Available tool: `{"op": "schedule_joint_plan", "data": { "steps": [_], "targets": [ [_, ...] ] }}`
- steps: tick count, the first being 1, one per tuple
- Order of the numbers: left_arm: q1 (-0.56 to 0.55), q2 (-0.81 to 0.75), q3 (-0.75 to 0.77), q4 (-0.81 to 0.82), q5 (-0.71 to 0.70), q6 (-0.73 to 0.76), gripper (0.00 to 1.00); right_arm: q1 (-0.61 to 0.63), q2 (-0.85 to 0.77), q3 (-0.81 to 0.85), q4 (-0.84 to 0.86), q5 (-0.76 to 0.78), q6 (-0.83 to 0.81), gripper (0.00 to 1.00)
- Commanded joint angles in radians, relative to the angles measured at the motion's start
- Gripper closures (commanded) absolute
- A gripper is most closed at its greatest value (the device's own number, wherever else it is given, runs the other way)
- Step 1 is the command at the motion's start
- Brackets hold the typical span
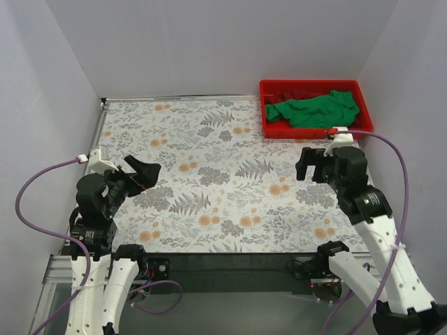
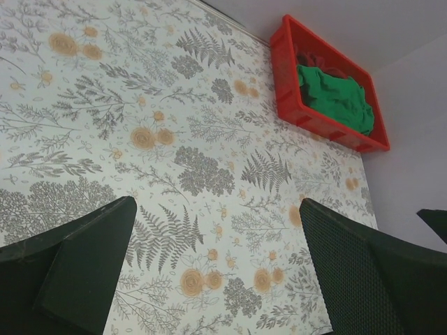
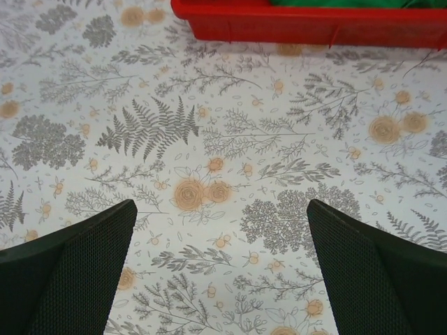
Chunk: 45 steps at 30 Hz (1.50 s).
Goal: Fold and stack the t-shirts
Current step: Grab the tshirt from the pile
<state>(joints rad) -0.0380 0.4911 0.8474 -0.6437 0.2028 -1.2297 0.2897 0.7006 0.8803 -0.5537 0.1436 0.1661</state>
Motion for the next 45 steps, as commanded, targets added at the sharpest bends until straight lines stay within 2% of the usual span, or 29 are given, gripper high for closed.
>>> {"op": "schedule_joint_plan", "data": {
  "steps": [1,5,8,15,23,27,34,37,39,40,43,44,45],
  "targets": [
    [0.006,-0.002,-0.042,0.025,0.024,-0.062,0.02,0.005,0.19,0.095,0.044,0.034,0.076,0.02],
    [-0.002,0.003,-0.083,0.067,0.061,-0.088,0.02,0.003,0.399,0.224,0.054,0.144,0.06,0.02],
    [-0.022,0.003,-0.093,0.064,0.044,-0.053,0.02,-0.018,0.578,0.353,0.057,0.192,0.027,0.02],
    [-0.048,-0.028,-0.11,0.099,0.07,-0.007,0.02,-0.174,0.951,0.641,0.054,0.188,0.026,0.02],
    [-0.06,-0.034,-0.116,0.111,0.127,0.007,0.02,-0.346,1.201,0.877,0.072,0.131,0.007,0.02],
    [-0.059,-0.023,-0.157,0.125,0.135,-0.016,0.02,-0.389,1.359,0.995,0.097,0.065,-0.022,0.02],
    [-0.06,0.056,-0.123,0.078,0.142,-0.019,0.02,-0.429,1.534,1.091,0.11,-0.001,-0.045,0.05],
    [-0.06,0.072,-0.123,0.091,0.141,-0.042,0.02,-0.432,1.571,1.094,0.117,-0.024,-0.051,0.16],
    [-0.06,0.082,-0.119,0.101,0.145,-0.047,0.02,-0.432,1.573,1.086,0.12,-0.056,-0.056,0.35],
    [-0.059,0.086,-0.117,0.101,0.147,-0.048,0.02,-0.432,1.568,1.08,0.12,-0.067,-0.054,0.51],
    [-0.06,0.098,-0.117,0.108,0.142,-0.05,0.02,-0.429,1.528,1.059,0.121,-0.099,-0.057,0.75],
    [-0.06,0.102,-0.117,0.116,0.144,-0.051,0.02,-0.429,1.501,1.048,0.123,-0.108,-0.056,0.88],
    [-0.06,0.104,-0.117,0.119,0.145,-0.051,0.02,-0.429,1.489,1.043,0.123,-0.111,-0.057,0.94]
  ]
}}
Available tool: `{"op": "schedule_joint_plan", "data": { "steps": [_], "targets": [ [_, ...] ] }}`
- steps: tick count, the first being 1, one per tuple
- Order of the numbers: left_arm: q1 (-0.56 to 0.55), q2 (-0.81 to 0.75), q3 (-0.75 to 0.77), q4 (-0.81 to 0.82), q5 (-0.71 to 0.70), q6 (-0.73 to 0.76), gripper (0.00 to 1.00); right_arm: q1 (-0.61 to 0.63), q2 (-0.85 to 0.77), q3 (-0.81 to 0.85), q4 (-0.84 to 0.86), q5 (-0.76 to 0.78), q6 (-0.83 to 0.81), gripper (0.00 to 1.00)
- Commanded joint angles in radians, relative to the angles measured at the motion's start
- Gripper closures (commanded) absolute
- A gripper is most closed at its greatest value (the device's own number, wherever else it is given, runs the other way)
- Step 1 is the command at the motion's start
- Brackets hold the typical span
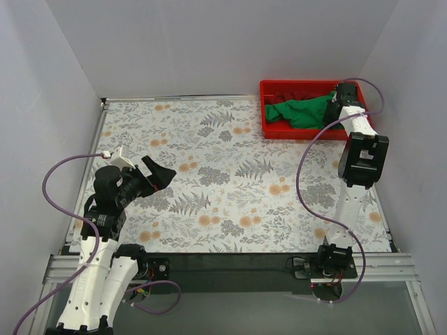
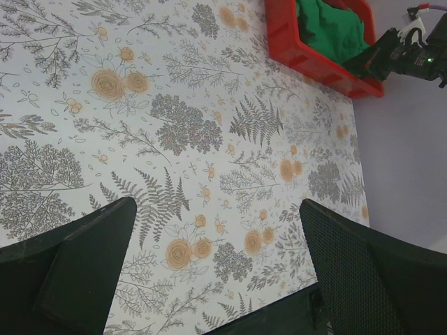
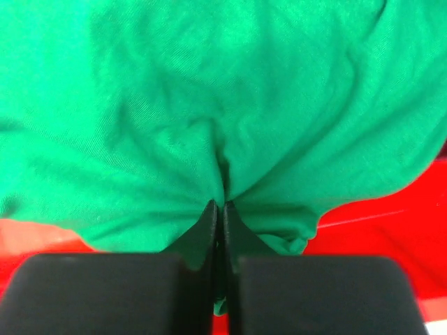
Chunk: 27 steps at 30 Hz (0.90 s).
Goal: Fold and stack the t-shirts
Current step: Grab the tshirt from the pile
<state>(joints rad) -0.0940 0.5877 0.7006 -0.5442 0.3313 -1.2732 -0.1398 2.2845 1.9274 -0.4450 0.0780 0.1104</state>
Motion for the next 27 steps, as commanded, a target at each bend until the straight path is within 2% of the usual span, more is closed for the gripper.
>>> {"op": "schedule_joint_plan", "data": {
  "steps": [1,9,19,24,25,27],
  "targets": [
    [-0.003,0.014,0.034,0.023,0.02,-0.008,0.02,-0.001,-0.111,-0.008,0.014,-0.047,-0.003,0.99],
    [-0.003,0.017,0.034,0.041,0.022,-0.002,0.02,0.014,-0.281,-0.033,0.012,-0.07,-0.02,0.99],
    [-0.004,0.018,0.077,0.021,0.018,0.015,0.02,0.055,-0.497,0.016,0.012,-0.273,0.018,0.99],
    [-0.012,0.015,0.082,0.026,0.02,0.012,0.03,0.144,-0.592,0.036,0.014,-0.382,0.009,0.99],
    [-0.016,0.017,0.082,0.027,0.021,0.012,0.03,0.208,-0.602,0.045,0.015,-0.397,-0.004,0.99],
    [-0.019,0.015,0.082,0.032,0.021,0.011,0.03,0.259,-0.625,0.077,0.026,-0.417,-0.011,0.99]
  ]
}}
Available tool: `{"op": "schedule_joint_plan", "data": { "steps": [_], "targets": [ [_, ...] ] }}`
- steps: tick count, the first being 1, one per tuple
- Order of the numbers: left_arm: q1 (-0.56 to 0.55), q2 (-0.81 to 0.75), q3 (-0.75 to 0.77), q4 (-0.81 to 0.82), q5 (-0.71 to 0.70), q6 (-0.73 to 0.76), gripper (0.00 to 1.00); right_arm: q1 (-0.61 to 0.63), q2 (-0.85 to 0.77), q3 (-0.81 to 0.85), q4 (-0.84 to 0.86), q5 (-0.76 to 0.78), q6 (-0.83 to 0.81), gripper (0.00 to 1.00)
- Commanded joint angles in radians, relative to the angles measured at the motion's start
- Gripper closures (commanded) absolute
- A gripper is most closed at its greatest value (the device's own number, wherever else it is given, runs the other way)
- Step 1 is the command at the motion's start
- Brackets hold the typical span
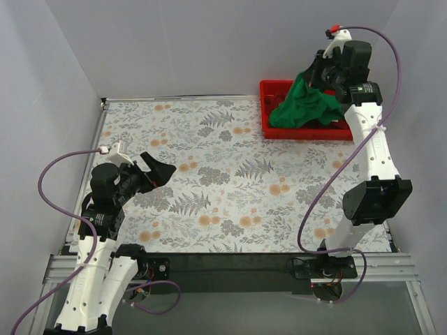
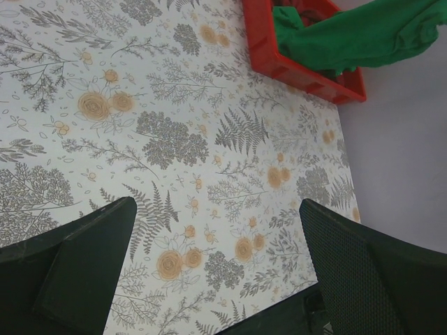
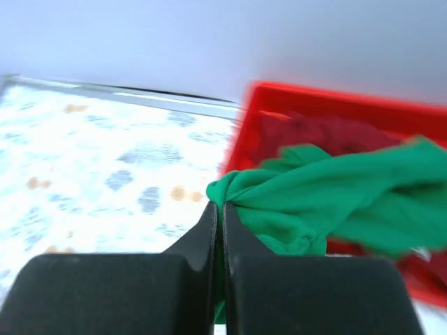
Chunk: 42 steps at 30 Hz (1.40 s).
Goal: Fold and stack the t-shirts
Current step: Grab the tshirt from the pile, then move the tshirt to the center of the board
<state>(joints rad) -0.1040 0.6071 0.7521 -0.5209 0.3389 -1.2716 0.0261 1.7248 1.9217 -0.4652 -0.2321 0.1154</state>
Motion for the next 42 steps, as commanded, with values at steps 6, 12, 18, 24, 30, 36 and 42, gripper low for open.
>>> {"op": "schedule_joint_plan", "data": {
  "steps": [6,12,18,24,30,36,42],
  "targets": [
    [-0.016,-0.004,0.035,0.022,0.025,-0.008,0.03,0.293,-0.068,0.181,0.158,-0.222,0.024,0.99],
    [-0.016,-0.006,0.049,0.024,0.037,-0.018,0.03,0.408,-0.083,0.206,0.388,-0.266,0.122,0.99],
    [-0.016,-0.012,0.059,0.012,0.043,-0.026,0.03,0.462,-0.149,0.065,0.496,-0.271,0.135,0.99],
    [-0.016,-0.004,0.047,-0.002,0.071,-0.04,0.04,0.453,-0.319,-0.451,0.494,-0.067,0.165,0.99],
    [-0.016,0.049,0.004,0.002,0.124,-0.057,0.08,0.298,-0.432,-0.878,0.373,0.108,0.359,0.59],
    [-0.069,0.175,0.006,0.045,0.103,-0.035,0.12,0.262,-0.445,-0.892,0.174,0.117,0.222,0.12],
    [-0.402,0.457,0.123,0.052,-0.194,0.07,0.13,0.267,-0.501,-0.971,0.123,0.028,0.133,0.13]
  ]
}}
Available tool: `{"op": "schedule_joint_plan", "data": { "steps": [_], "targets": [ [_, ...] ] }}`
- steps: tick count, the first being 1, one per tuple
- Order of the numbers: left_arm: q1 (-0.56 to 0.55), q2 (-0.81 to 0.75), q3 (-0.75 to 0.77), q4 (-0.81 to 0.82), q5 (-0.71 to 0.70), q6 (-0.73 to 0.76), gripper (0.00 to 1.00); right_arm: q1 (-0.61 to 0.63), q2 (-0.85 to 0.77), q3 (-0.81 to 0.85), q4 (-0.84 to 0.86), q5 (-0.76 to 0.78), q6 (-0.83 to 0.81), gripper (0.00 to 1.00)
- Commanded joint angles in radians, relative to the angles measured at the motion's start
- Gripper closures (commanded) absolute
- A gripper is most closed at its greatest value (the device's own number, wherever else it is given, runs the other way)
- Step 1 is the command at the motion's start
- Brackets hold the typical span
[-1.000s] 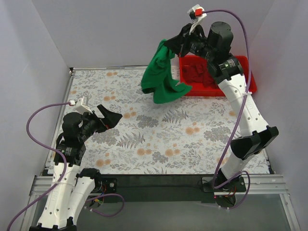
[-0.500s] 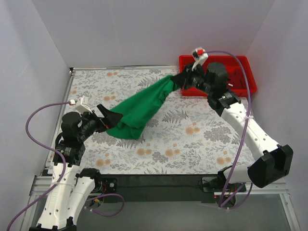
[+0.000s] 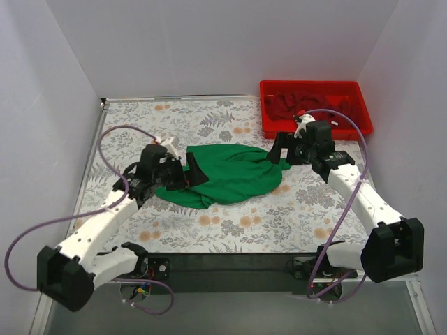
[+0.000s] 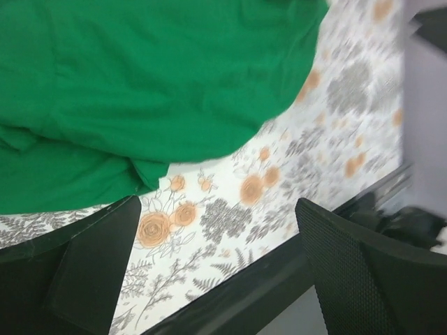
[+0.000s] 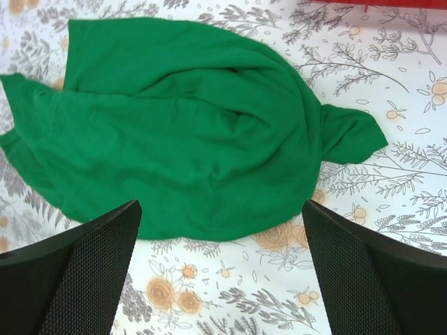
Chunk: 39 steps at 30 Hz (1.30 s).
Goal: Fold and stack the t-shirts
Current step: Move the tshirt to the center of the board
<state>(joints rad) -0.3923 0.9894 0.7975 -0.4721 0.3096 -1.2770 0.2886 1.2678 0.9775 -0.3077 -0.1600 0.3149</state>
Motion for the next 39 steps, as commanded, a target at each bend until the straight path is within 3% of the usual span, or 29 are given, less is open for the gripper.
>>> {"op": "schedule_joint_plan", "data": {
  "steps": [1,7,9,15,26,39],
  "targets": [
    [-0.134,0.15,0.095,-0.008,-0.185,0.1,0.16,0.006,-0.053,-0.036,-0.042,-0.062,-0.083,0.14],
    [-0.344,0.327,0.196,-0.017,-0.297,0.252,0.31,0.007,-0.108,-0.121,-0.07,-0.056,-0.109,0.16],
    [-0.44,0.402,0.212,-0.016,-0.368,0.309,0.33,0.009,-0.12,-0.144,-0.071,-0.053,-0.114,0.16],
    [-0.586,0.593,0.267,0.003,-0.422,0.399,0.33,0.007,-0.16,-0.181,-0.077,-0.018,-0.112,0.16],
    [-0.62,0.727,0.296,0.095,-0.616,0.475,0.33,0.006,-0.222,-0.255,-0.077,-0.015,-0.099,0.16],
    [-0.626,0.77,0.304,0.208,-0.662,0.518,0.34,0.006,-0.26,-0.277,-0.077,-0.016,-0.094,0.16]
  ]
}}
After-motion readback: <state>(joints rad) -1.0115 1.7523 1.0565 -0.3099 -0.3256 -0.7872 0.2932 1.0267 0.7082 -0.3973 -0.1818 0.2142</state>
